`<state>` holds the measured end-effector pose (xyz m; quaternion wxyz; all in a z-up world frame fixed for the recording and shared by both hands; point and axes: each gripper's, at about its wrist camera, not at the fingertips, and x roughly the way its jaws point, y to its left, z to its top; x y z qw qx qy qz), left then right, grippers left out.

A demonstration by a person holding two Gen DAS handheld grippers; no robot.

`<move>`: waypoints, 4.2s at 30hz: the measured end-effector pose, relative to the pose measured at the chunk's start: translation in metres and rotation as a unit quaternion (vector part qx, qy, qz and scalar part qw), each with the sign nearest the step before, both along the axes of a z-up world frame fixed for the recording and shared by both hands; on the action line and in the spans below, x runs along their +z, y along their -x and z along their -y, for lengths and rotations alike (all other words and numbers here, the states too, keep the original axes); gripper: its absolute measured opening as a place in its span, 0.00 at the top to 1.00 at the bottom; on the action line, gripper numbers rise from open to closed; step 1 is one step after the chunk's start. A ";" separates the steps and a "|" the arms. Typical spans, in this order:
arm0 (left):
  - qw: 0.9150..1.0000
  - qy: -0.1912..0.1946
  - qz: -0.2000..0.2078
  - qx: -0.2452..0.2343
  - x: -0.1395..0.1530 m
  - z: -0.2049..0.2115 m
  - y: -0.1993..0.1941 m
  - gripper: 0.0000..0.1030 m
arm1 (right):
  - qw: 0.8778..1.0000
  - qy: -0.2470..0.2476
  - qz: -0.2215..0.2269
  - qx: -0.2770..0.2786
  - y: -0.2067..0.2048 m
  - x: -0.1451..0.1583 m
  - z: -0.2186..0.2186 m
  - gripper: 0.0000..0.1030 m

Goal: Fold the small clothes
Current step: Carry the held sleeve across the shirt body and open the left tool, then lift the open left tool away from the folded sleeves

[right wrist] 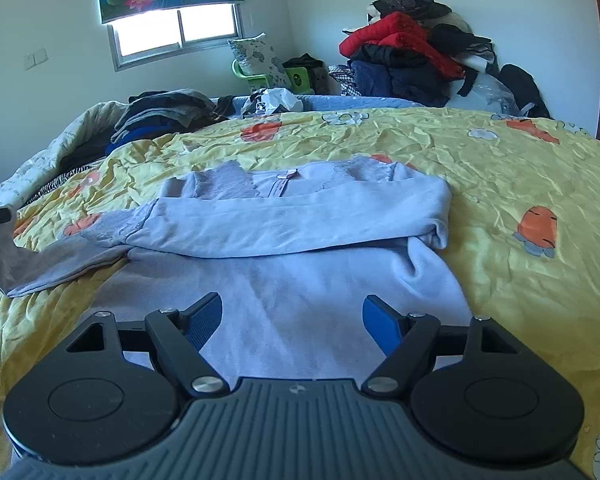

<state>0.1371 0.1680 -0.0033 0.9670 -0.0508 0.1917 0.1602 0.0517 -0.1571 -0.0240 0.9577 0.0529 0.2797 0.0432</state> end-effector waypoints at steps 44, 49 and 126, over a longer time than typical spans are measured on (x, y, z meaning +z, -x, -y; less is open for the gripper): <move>0.991 -0.098 -0.040 -0.083 0.004 0.127 -0.038 0.96 | 0.999 -0.033 0.006 -0.022 0.019 -0.004 0.039 0.22; 0.990 -0.102 -0.036 -0.095 0.008 0.140 -0.041 0.96 | 0.999 -0.037 0.004 -0.020 0.020 -0.005 0.041 0.22; 0.927 -0.080 -0.100 -0.353 0.008 0.360 -0.042 0.10 | 0.997 -0.037 -0.009 -0.068 0.051 -0.019 0.086 0.21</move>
